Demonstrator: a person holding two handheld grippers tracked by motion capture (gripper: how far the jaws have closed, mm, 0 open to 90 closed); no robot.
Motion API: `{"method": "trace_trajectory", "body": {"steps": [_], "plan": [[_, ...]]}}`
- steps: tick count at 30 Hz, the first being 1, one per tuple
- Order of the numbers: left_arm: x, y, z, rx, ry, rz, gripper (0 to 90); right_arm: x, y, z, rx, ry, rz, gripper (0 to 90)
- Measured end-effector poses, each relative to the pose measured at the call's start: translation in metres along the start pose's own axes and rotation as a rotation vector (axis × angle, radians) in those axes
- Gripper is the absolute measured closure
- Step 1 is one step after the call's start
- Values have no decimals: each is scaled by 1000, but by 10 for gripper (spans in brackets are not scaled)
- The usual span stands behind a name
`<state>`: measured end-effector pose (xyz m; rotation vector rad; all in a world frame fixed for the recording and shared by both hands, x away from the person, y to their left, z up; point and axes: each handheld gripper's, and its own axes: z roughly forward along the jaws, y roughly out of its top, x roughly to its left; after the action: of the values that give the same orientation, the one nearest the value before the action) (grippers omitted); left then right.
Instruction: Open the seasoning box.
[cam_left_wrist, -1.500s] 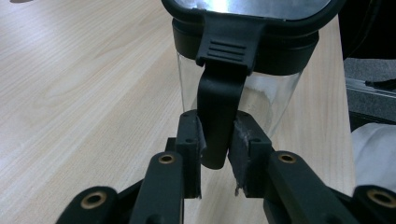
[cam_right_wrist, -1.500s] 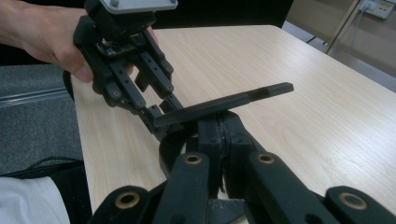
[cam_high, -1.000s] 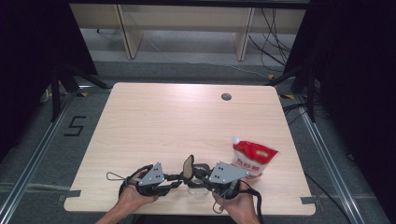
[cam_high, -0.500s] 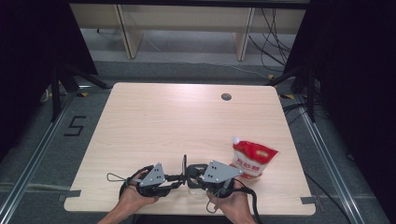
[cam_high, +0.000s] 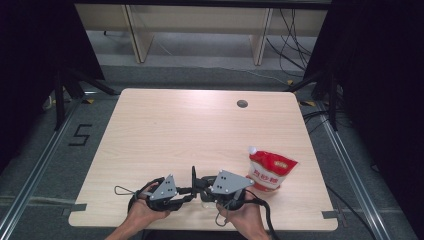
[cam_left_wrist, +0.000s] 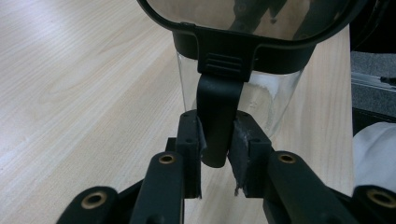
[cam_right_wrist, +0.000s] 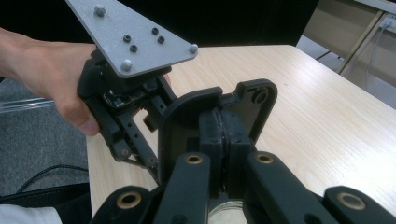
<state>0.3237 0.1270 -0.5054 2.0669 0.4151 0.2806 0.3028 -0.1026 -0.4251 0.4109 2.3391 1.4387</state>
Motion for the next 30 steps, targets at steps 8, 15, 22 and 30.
{"method": "trace_trajectory", "body": {"steps": [8, 15, 22, 30], "plan": [[-1, -1, 0, 5, 6, -32, 741, 0, 2, 5, 0, 9, -8, 895], [-1, -1, -1, 4, 1, -36, 740, 0, 2, 5, -1, 10, 0, 884], [0, -2, -1, -5, -12, -48, 720, -3, 1, 2, -3, -2, 3, 859], [-4, 1, -7, 3, 1, -65, 509, -14, -10, -20, -23, -47, 29, 796]]}}
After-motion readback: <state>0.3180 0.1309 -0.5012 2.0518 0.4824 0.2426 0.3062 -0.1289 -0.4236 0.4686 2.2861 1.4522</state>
